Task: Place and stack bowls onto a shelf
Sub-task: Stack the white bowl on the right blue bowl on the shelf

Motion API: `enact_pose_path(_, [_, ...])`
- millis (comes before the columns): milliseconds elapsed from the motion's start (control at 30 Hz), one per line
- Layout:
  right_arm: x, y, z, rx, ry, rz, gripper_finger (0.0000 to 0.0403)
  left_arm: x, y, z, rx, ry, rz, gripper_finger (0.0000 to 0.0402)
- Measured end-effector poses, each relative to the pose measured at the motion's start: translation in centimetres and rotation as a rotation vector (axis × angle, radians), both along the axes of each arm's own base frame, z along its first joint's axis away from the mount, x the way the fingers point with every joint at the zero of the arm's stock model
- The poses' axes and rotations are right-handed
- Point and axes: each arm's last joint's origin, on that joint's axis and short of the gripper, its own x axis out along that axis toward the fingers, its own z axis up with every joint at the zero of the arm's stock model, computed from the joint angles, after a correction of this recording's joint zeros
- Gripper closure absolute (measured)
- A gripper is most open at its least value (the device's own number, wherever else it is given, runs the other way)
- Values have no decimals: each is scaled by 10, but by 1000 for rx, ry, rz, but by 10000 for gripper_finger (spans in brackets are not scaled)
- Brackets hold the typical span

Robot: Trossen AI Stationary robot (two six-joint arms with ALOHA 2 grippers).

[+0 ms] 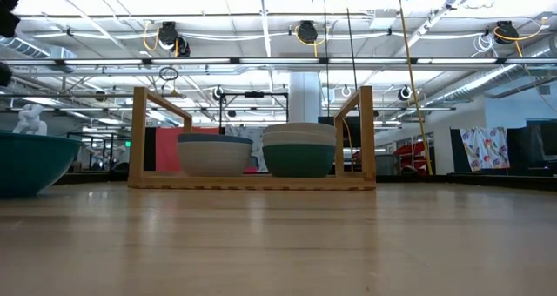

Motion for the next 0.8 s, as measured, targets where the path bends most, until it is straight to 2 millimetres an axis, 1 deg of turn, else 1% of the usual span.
enact_pose_path(67, [0, 0, 0, 0, 0, 0, 403, 5, -3, -4, -68, 20, 9, 342])
enact_pose_path(167, [0, 0, 0, 0, 0, 0, 403, 9, -5, -7, -135, 59, 20, 386])
enact_pose_path(333, [0, 0, 0, 0, 0, 0, 403, 17, -1, -8, -158, 61, 64, 395])
enact_pose_path(433, [0, 0, 0, 0, 0, 0, 403, 20, 9, -2, -144, 36, 102, 397])
enact_pose_path(500, [0, 0, 0, 0, 0, 0, 403, 22, 17, 6, -146, 22, 133, 397])
enact_pose_path(633, [0, 0, 0, 0, 0, -1, 403, 20, 42, 33, -166, -10, 183, 397])
enact_pose_path(700, [0, 0, 0, 0, 0, 0, 403, 17, 57, 48, -160, -38, 211, 397])
enact_pose_path(800, [0, 0, 0, 0, 1, 0, 403, 11, 85, 75, -130, -78, 283, 397])
